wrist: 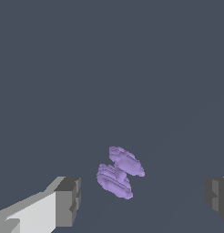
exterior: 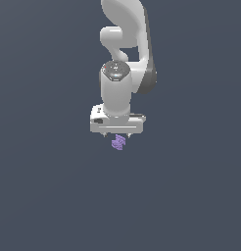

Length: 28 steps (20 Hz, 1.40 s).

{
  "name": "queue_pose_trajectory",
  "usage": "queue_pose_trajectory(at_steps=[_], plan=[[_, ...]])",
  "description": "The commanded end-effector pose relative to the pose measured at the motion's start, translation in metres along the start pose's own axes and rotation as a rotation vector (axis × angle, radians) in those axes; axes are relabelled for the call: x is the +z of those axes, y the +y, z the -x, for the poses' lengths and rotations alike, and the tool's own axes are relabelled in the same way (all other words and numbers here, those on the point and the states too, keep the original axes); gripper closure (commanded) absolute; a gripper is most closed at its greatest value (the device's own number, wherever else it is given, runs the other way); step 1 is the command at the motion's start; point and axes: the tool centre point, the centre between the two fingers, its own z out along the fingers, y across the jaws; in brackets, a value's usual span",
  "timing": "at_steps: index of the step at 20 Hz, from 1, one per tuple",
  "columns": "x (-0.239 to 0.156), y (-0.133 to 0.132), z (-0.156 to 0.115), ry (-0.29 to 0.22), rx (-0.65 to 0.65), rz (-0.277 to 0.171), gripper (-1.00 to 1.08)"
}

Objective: Pick up the object and move it to a goal position.

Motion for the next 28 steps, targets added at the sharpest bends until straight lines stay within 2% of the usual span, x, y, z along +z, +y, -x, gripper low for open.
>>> queue_pose_trajectory(at_steps=[1, 16, 22, 28], plan=[[0.0, 0.0, 0.0, 0.0, 0.0, 0.0, -0.92], [-0.007, -0.005, -0.002, 0.0, -0.011, 0.004, -0.92], [0.005, -0.006, 0.003, -0.001, 0.06, -0.001, -0.92], [0.024, -0.007, 0.013, -0.003, 0.186, -0.008, -0.92]])
